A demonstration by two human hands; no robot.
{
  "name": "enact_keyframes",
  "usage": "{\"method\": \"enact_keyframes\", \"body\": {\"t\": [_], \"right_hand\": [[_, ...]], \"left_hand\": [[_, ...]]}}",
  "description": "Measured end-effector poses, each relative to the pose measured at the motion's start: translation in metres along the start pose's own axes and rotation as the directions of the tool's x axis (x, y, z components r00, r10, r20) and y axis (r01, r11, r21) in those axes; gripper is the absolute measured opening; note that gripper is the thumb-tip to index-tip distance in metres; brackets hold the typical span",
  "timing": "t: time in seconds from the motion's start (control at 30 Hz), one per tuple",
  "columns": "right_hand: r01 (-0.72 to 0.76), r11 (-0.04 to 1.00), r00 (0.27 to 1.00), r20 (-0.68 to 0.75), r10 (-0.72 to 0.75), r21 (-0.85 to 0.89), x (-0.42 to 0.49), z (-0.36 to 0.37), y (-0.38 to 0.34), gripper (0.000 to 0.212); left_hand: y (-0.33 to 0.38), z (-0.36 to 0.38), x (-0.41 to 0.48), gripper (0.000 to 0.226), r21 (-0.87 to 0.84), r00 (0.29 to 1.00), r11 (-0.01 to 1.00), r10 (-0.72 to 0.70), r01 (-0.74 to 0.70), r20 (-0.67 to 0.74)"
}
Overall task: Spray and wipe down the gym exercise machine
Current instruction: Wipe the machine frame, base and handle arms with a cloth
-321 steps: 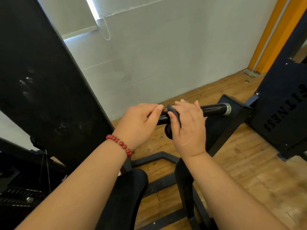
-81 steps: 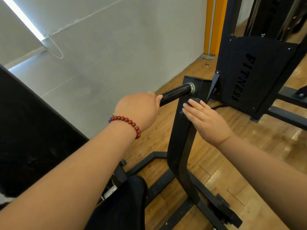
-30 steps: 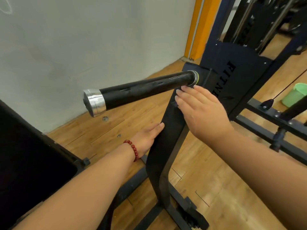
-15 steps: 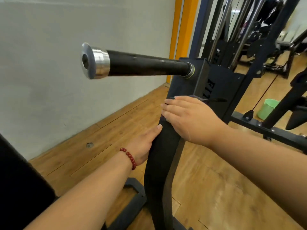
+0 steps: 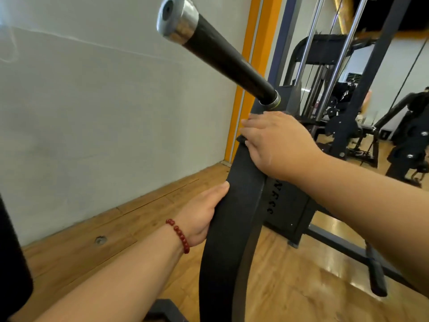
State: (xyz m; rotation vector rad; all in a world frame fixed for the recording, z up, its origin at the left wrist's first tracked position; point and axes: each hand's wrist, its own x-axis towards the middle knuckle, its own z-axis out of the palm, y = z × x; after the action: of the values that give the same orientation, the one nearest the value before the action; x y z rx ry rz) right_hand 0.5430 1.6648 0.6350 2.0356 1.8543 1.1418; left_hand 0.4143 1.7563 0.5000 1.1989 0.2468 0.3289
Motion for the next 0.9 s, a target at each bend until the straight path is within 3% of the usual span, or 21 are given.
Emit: {"method": "enact_keyframes", "body": {"t": [0.13,0.17,0.3,0.33,0.47,0.5,0.6,0.67,0.83,0.9], "right_hand": [[0.278,0.951,0.956,0.054,-0.287,0.131,-0.026,0.007,-0.020,0.039],[0.275,0.953,0.957,0.057,-0.284,0.124,-0.024,0.005,-0.012,0.041],[0.015,0.999,1.000,0.009,-0.014,-0.030,-0.003,0.002,-0.006,0.043],[0.026,0.999,0.999,0.023,-0.025,-0.032,-0.005,0.004,-0.015,0.043],[0.328,0.931,0.929,0.123,-0.348,0.158,-0.035,0.005,-0.033,0.045],[0.329,0.931,0.929,0.121,-0.349,0.158,-0.034,0.005,-0.025,0.047],[0.113,0.986,0.991,0.061,-0.121,0.124,-0.018,0.006,-0.015,0.041],[0.053,0.997,0.998,0.012,-0.054,0.063,-0.015,0.011,-0.027,0.037],[0.279,0.943,0.952,0.072,-0.296,0.182,-0.044,0.011,-0.046,0.045],[0.263,0.947,0.952,0.106,-0.285,0.183,-0.040,0.008,-0.038,0.046]], "left_hand": [[-0.006,-0.003,-0.001,0.036,-0.095,0.998,0.995,0.031,-0.027,0.046],[-0.006,-0.003,-0.002,0.036,-0.098,0.998,0.995,0.038,-0.033,0.048],[-0.009,-0.006,0.000,0.038,-0.083,0.998,0.996,0.046,-0.043,0.037],[-0.009,-0.007,0.001,0.041,-0.085,0.998,0.995,0.049,-0.045,0.042],[-0.013,-0.013,0.002,0.046,-0.187,0.996,0.980,0.076,-0.064,0.057],[-0.017,-0.015,0.000,0.045,-0.209,0.995,0.975,0.083,-0.069,0.060],[-0.031,-0.022,-0.004,0.045,-0.214,0.992,0.974,0.097,-0.079,0.075],[-0.033,-0.025,-0.007,0.047,-0.193,0.989,0.977,0.114,-0.095,0.094],[-0.032,-0.027,-0.010,0.044,-0.195,0.979,0.976,0.129,-0.096,0.160],[-0.032,-0.028,-0.011,0.043,-0.204,0.973,0.975,0.130,-0.091,0.190]]}}
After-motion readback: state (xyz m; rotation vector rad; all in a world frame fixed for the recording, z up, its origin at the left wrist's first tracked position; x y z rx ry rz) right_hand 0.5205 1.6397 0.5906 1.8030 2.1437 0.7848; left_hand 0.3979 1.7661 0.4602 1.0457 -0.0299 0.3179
